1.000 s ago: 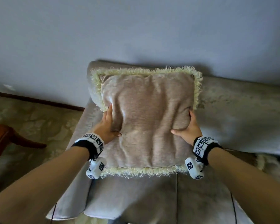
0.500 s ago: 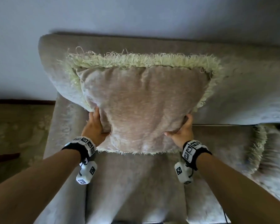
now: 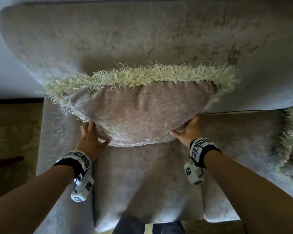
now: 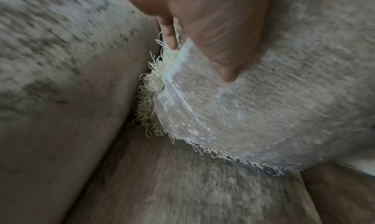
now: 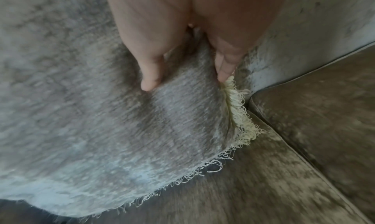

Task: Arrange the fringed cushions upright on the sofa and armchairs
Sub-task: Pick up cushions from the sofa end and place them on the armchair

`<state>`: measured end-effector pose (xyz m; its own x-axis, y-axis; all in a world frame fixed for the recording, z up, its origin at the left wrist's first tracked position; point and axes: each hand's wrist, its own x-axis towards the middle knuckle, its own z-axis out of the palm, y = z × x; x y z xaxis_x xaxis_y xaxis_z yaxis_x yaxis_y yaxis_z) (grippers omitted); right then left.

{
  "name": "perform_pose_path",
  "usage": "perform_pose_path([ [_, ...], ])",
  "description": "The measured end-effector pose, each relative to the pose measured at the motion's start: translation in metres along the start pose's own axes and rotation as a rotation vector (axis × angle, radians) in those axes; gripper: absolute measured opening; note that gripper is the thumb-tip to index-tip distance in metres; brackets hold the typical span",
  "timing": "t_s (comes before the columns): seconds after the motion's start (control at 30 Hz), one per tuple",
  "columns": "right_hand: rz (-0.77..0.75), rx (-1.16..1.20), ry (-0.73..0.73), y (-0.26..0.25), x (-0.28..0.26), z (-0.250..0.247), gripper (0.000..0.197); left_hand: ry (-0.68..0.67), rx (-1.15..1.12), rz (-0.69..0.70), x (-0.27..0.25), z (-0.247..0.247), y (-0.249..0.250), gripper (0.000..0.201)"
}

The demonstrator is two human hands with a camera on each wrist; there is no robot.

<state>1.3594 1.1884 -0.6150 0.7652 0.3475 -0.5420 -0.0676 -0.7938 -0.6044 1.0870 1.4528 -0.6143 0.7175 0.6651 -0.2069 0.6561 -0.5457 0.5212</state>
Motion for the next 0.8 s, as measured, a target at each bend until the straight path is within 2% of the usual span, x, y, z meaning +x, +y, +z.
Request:
perform_pose_path([
  [0.1,-0.046,-0.089,-0.010,-0.005,-0.013,-0.014,0.120,0.074,0.025,0.020,-0.013,-0.010,0.007,0.097],
  [0.17,-0.097,-0.145,0.034,-0.011,-0.022,-0.027,0.116,0.131,0.036,0.038,-0.021,-0.023,0.014,0.093],
  [0.23,-0.154,-0.059,0.124,-0.022,-0.028,-0.047,0.114,0.216,0.038,0.093,-0.023,-0.037,0.025,0.086],
  [0.33,-0.134,0.164,0.194,-0.042,-0.024,-0.073,0.126,0.295,-0.027,0.162,-0.017,-0.061,0.041,0.088],
  [0.4,-0.085,0.196,0.138,-0.061,-0.021,-0.088,0.131,0.283,-0.048,0.163,-0.009,-0.076,0.052,0.096],
  [0.47,-0.088,0.217,0.057,-0.071,-0.018,-0.097,0.124,0.242,-0.018,0.158,-0.001,-0.089,0.061,0.101],
  [0.63,-0.123,0.337,0.094,-0.078,-0.012,-0.087,0.102,0.073,0.033,0.121,0.021,-0.108,0.089,0.114],
  [0.7,-0.126,0.376,0.110,-0.077,-0.013,-0.085,0.091,0.019,0.036,0.085,0.027,-0.111,0.097,0.113],
  [0.8,-0.143,0.292,0.163,-0.080,-0.019,-0.098,0.065,0.028,0.031,0.078,0.026,-0.115,0.102,0.097],
])
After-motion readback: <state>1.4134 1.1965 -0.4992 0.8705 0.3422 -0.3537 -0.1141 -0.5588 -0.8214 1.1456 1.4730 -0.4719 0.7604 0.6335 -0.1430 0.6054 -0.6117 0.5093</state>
